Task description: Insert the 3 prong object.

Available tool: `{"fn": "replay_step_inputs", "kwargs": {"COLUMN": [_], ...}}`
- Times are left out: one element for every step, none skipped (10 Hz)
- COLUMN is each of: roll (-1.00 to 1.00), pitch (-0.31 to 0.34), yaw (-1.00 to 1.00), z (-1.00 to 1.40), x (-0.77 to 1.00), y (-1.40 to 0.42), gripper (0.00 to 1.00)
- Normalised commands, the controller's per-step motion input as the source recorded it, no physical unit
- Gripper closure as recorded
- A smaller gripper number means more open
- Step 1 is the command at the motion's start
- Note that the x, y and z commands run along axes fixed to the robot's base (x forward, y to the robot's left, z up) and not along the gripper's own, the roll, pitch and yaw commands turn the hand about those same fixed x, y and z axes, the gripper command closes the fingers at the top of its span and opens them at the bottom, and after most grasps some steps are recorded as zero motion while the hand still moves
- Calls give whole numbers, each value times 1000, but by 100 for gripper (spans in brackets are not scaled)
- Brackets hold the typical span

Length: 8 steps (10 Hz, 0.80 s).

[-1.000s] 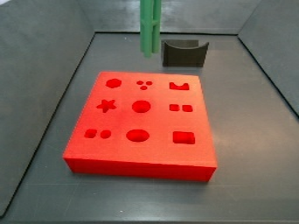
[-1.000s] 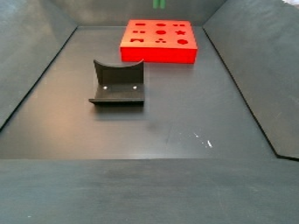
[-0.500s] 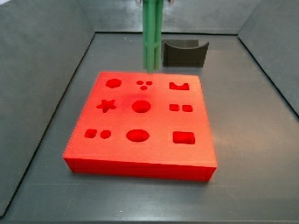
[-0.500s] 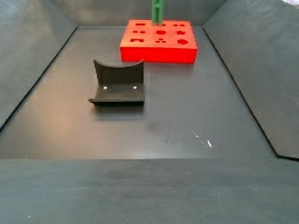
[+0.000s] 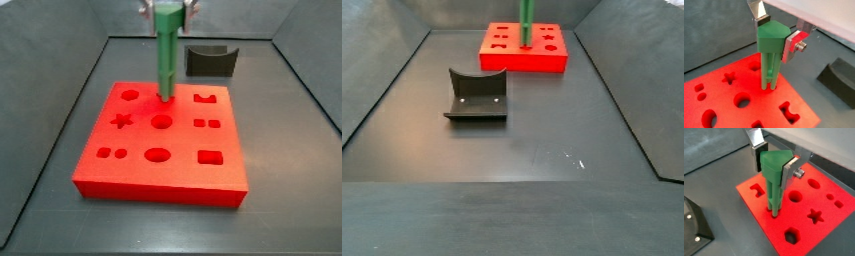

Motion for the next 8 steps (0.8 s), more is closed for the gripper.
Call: {"fn": "replay_step_inputs", "kwargs": {"roll": [-43, -39, -34, -24, 0, 0, 0, 0], "pitch": [-106, -107, -99, -60, 0, 0, 0, 0], "yaw": [40, 29, 151, 254, 249, 223, 160, 0], "z": [-214, -209, -191, -189, -146, -146, -134, -86], "x": [-100, -97, 9, 234, 311, 260, 180, 0], "y": [0, 0, 0, 0, 0, 9, 0, 3], "gripper": [100, 100, 100, 100, 100, 100, 100, 100]}}
